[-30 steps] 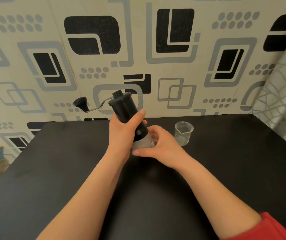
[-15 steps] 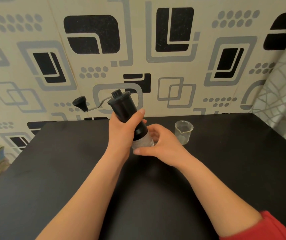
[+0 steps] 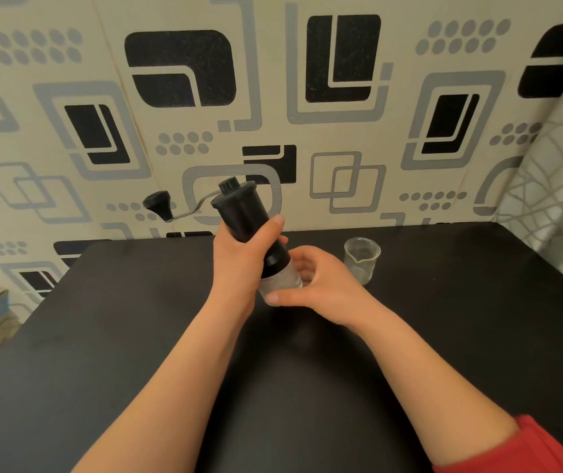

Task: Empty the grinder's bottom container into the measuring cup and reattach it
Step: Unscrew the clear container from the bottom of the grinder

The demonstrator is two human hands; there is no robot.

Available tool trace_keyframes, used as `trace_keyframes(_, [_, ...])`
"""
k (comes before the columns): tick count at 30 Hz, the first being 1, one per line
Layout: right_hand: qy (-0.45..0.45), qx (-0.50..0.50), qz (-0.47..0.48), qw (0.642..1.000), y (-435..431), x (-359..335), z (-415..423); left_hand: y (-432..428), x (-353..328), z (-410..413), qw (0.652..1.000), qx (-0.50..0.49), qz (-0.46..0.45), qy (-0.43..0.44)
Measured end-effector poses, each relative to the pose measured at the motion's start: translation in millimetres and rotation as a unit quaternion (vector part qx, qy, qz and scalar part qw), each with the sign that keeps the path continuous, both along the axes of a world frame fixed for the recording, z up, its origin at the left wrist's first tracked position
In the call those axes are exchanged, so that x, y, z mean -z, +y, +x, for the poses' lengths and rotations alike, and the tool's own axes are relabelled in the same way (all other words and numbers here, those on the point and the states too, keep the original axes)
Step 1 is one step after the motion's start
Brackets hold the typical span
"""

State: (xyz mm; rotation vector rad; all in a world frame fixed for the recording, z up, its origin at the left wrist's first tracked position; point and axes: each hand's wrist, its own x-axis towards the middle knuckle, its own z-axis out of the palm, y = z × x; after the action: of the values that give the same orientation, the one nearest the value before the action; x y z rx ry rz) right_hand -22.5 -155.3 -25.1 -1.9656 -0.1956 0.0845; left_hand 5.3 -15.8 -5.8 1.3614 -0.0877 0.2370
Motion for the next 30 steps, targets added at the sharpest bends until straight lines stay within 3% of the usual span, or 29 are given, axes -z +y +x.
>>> trace_keyframes(9, [0.028,-0.042,-0.002,0.999,-1.7,0.3,1.8,1.3,-0.5,0.2,1.000,-0.003,0.011,-0.002])
trace_keyframes(30, [0.003,-0.021,-0.026,0.999,-3.1,4.1,3.4,0.0,-0.6,-2.0,1.000,0.003,0.023,-0.006])
